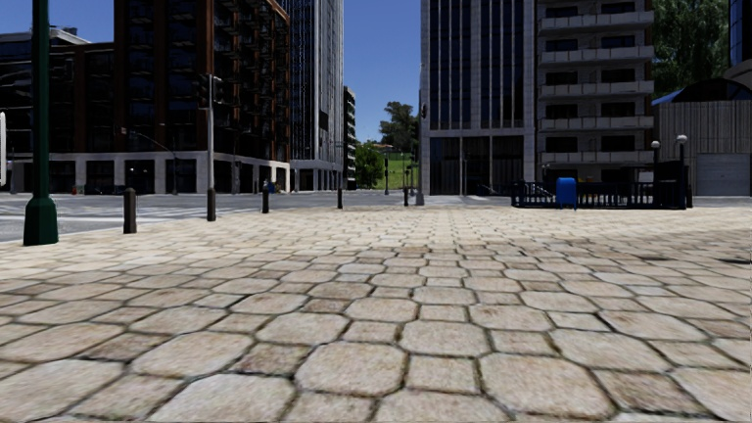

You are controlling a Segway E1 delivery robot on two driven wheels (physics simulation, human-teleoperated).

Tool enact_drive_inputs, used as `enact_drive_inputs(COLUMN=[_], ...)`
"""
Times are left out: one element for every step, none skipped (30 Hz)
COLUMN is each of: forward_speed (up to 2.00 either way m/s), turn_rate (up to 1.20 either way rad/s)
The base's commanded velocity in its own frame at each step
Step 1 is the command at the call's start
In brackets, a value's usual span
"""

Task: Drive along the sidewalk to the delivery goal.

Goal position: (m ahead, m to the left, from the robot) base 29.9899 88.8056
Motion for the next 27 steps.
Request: enact_drive_inputs(forward_speed=[2.0, 2.0, 2.0, 2.0, 2.0, 2.0, 2.0, 2.0, 2.0, 2.0, 2.0, 2.0, 2.0, 2.0, 2.0, 2.0, 2.0, 2.0, 2.0, 2.0, 2.0, 2.0, 2.0, 2.0, 2.0, 2.0, 2.0], turn_rate=[0.0, 0.0, 0.0, 0.0, 0.0, 0.0, 0.0, 0.0, 0.0, 0.0, 0.0, 0.0, 0.0, 0.0, 0.0, 0.0, 0.0, 0.0, 0.0, 0.0, 0.0, 0.0, 0.0, 0.0, 0.0, 0.0, 0.0])
